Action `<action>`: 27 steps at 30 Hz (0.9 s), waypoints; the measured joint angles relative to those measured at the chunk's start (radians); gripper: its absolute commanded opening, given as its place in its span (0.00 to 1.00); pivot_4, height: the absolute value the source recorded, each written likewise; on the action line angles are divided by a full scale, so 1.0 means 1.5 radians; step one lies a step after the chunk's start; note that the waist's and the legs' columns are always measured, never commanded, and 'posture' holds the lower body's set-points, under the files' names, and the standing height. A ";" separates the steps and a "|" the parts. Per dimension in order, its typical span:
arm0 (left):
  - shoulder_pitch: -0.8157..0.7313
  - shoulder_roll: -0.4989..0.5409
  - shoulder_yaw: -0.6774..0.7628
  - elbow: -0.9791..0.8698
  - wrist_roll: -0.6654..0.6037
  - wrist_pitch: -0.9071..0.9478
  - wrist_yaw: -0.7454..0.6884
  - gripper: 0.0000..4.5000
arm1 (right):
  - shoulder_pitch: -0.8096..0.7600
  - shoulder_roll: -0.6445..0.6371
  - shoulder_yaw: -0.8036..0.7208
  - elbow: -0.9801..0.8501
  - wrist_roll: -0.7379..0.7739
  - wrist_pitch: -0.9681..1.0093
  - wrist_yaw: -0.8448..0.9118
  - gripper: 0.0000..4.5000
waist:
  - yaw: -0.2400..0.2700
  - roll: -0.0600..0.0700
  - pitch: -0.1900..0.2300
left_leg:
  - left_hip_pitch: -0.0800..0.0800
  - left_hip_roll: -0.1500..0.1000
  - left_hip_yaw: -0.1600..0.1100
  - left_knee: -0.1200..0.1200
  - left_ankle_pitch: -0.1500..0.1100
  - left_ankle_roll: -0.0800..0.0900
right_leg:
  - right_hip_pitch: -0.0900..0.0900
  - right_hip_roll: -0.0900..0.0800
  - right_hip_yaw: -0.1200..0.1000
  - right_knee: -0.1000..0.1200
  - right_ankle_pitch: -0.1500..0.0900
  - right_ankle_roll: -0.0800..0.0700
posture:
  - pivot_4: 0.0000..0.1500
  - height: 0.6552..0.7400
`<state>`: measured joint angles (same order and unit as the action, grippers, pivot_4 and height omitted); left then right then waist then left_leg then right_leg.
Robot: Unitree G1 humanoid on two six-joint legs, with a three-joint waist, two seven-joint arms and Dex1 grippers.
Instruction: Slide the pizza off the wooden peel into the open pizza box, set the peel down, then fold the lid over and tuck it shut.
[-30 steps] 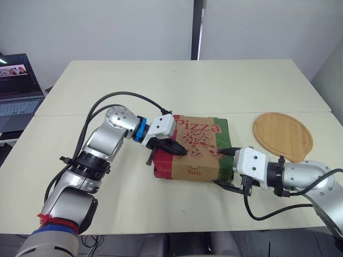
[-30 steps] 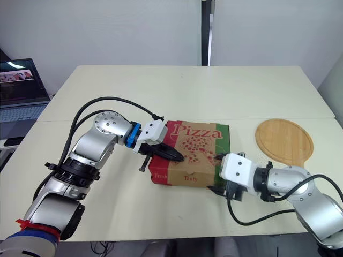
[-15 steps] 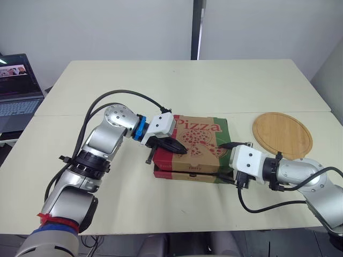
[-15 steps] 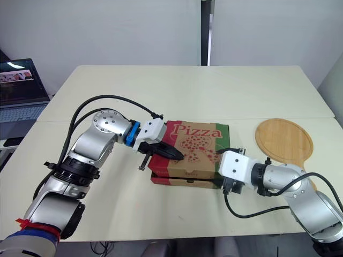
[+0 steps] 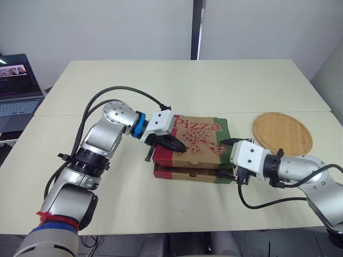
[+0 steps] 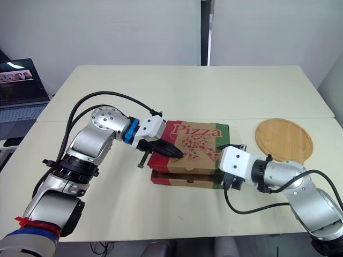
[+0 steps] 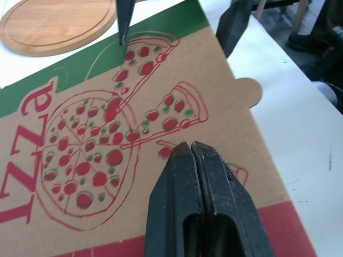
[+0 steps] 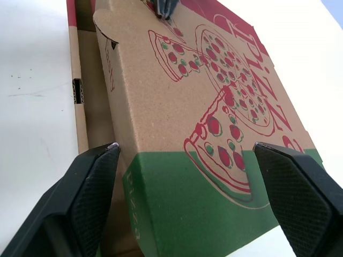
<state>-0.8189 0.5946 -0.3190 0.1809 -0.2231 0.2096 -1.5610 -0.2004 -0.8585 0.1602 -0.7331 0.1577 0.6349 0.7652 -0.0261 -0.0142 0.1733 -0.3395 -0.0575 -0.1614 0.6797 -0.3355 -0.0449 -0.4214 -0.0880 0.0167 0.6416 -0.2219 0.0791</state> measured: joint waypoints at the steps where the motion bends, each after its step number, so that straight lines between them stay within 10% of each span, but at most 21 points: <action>1: 0.006 0.000 -0.001 -0.007 0.001 0.000 0.000 0.00 | 0.004 0.000 0.002 0.000 -0.001 0.001 -0.001 0.95 | 0.000 0.000 0.000 | 0.000 0.000 0.000 0.000 0.000 0.000 | 0.000 0.000 0.000 0.000 0.000 0.000 | 1.00 1.00; 13: 0.020 0.007 -0.015 -0.018 0.032 -0.042 0.002 0.00 | 0.044 0.006 0.015 -0.020 -0.013 0.008 -0.015 0.95 | 0.000 0.000 0.000 | 0.000 0.000 0.000 0.000 0.000 0.000 | 0.000 0.000 0.000 0.000 0.000 0.000 | 1.00 1.00; 27: 0.027 0.009 -0.017 -0.012 0.045 -0.054 0.014 0.00 | 0.139 0.013 -0.192 -0.057 0.126 0.038 0.019 0.95 | 0.000 0.000 0.000 | 0.001 0.000 0.000 0.000 -0.001 0.002 | 0.001 0.000 0.000 0.000 0.000 0.000 | 1.00 1.00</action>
<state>-0.7781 0.6074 -0.3450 0.1629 -0.1551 0.1281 -1.5404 0.0088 -0.8386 -0.1281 -0.8179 0.3471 0.6918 0.7932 -0.0255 -0.0143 0.1732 -0.3387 -0.0572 -0.1613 0.6795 -0.3370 -0.0422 -0.4206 -0.0879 0.0168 0.6419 -0.2219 0.0791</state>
